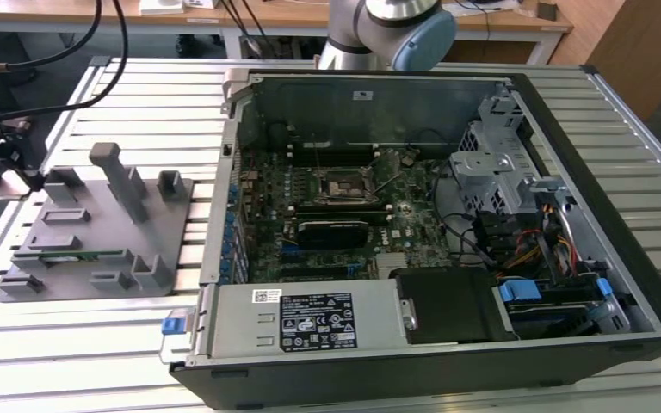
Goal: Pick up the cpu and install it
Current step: 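Pick up the cpu and move it towards the insertion slot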
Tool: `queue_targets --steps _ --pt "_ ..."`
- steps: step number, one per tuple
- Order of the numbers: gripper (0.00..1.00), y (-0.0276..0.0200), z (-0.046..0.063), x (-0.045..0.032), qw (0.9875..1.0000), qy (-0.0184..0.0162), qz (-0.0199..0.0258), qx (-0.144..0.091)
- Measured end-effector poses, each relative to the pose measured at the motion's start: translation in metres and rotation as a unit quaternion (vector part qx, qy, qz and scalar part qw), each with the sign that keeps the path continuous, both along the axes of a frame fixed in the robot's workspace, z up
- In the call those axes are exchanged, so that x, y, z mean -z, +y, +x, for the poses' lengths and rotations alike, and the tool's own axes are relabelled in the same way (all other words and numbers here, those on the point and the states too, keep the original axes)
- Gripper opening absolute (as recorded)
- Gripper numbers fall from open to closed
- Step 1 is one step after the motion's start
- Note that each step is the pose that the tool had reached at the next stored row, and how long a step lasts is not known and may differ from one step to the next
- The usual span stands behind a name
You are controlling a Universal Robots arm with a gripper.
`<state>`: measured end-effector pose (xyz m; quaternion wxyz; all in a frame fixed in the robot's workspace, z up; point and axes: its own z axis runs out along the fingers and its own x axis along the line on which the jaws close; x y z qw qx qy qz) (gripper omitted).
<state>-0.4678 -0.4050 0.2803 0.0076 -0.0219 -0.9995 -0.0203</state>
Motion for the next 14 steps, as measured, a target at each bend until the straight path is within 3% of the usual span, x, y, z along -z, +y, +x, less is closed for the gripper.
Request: queue_targets --steps 14 --pt "0.54 0.0001 0.0 -0.0183 1.0 -0.0008 0.0 0.0"
